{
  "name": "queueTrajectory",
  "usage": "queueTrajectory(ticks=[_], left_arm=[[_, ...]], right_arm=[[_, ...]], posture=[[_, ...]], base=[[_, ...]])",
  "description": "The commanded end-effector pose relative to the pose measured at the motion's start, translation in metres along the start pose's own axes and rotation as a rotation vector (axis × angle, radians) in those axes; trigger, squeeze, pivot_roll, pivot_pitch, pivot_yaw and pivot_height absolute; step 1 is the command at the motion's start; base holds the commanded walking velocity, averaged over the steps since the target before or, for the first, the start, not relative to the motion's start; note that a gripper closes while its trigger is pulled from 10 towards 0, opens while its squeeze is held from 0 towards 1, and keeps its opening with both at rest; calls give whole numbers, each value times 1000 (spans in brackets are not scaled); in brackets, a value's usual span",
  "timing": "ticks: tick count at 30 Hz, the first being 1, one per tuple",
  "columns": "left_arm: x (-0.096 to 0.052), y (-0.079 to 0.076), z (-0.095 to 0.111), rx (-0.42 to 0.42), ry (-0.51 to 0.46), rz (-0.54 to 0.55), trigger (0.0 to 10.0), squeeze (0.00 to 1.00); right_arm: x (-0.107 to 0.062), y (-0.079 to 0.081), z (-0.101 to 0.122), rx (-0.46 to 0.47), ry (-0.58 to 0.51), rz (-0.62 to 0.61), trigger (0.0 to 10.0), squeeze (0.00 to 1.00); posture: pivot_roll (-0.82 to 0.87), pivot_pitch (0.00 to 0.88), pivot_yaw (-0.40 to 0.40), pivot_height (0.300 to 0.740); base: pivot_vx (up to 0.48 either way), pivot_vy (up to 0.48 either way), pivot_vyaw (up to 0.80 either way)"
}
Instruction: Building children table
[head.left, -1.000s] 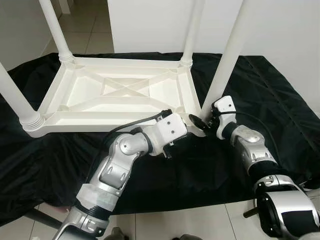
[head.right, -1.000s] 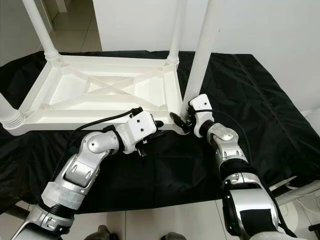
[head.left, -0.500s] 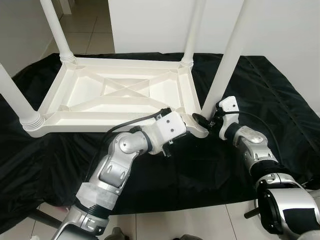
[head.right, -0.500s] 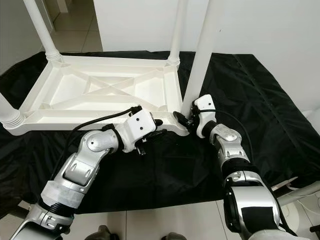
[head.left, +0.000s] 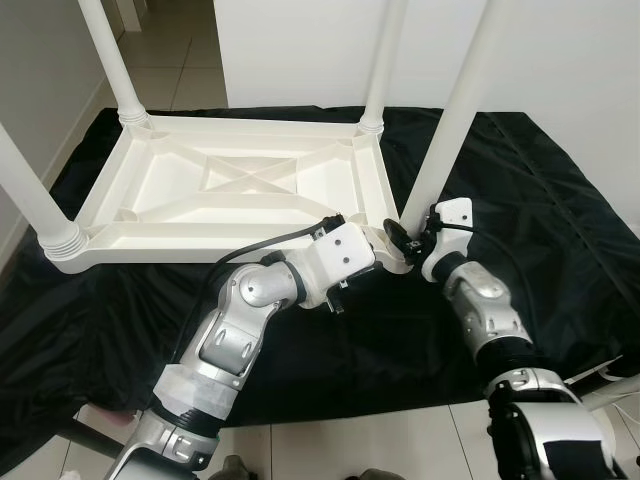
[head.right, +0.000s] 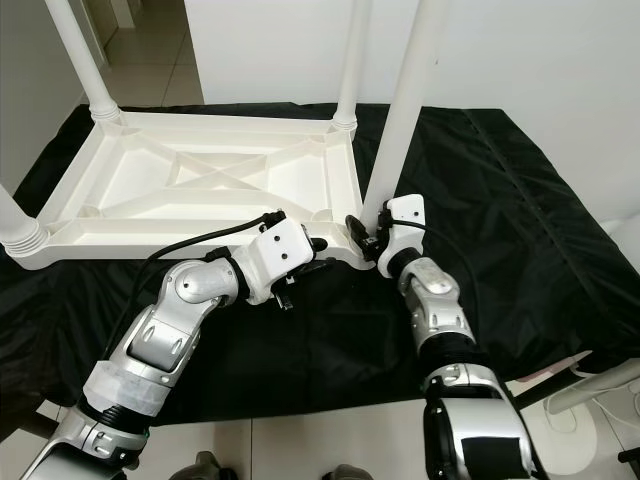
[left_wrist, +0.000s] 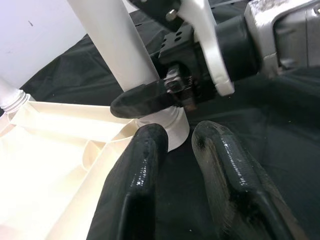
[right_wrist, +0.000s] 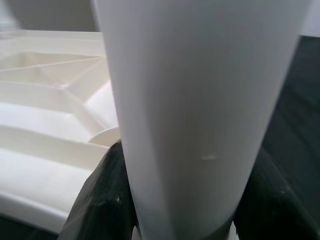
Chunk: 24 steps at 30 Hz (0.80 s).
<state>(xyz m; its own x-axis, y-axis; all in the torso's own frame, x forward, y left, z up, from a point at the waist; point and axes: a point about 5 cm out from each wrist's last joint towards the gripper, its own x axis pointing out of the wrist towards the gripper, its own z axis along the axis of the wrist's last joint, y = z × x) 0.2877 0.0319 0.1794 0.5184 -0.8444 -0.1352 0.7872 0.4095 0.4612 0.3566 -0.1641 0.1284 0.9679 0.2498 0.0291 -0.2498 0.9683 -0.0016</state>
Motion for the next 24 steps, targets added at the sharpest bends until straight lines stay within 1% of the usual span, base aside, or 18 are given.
queueTrajectory(ticks=[1, 2, 3, 4, 5, 6, 7, 9, 14, 15, 17, 21, 24], left_arm=[[1, 2, -2, -13, 9, 78, 10000, 0], [1, 2, -2, -14, 10, 78, 10000, 0], [1, 2, -2, -14, 10, 78, 10000, 0], [1, 2, -2, -14, 10, 78, 10000, 0], [1, 2, -2, -15, 9, 79, 10000, 0], [1, 2, -2, -15, 9, 79, 10000, 0], [2, 2, -2, -16, 9, 80, 10000, 0], [3, 2, -1, -20, 7, 81, 10000, 0], [3, 2, 0, -24, 3, 77, 10000, 0], [2, 2, -1, -18, 5, 72, 10000, 0], [2, 2, -1, -16, 6, 72, 10000, 0], [1, 4, -1, -16, 8, 81, 10000, 0], [1, 4, -1, -18, 8, 86, 10000, 0]], right_arm=[[-4, 7, -9, 66, 32, -139, 10000, 0], [-7, 16, -11, 65, 35, -211, 10000, 0], [-10, 22, -11, 62, 36, -257, 10000, 0], [-10, 22, -11, 62, 36, -257, 10000, 0], [-12, 27, -12, 66, 32, -309, 10000, 0], [-12, 27, -12, 66, 32, -309, 10000, 0], [-14, 33, -13, 67, 35, -351, 10000, 0], [-16, 46, -13, 83, 31, -355, 10000, 0], [-16, 49, -8, 71, 14, -327, 10000, 0], [-17, 45, -3, 56, -1, -320, 10000, 0], [-18, 45, -1, 51, 1, -330, 10000, 0], [-19, 45, 2, 50, 10, -355, 10000, 0], [-20, 47, 4, 68, 4, -342, 10000, 0]], posture=[[-61, 0, 1, 740], [-63, 0, 2, 740], [-63, 0, 2, 740], [-63, 0, 2, 740], [-65, 0, 3, 740], [-65, 0, 3, 740], [-65, 0, 4, 740], [-65, 0, 4, 740], [-69, 0, 12, 740], [-69, 0, 12, 740], [-69, 0, 12, 740], [-64, 0, 7, 740], [-62, 0, 3, 740]], base=[[0, 0, 0], [0, 0, 0], [0, 0, 0], [0, 0, 0], [0, 0, 0], [0, 0, 0], [0, 0, 0], [0, 0, 0], [0, 0, 0], [0, 0, 0], [0, 0, 0], [0, 0, 0], [0, 0, 0]])
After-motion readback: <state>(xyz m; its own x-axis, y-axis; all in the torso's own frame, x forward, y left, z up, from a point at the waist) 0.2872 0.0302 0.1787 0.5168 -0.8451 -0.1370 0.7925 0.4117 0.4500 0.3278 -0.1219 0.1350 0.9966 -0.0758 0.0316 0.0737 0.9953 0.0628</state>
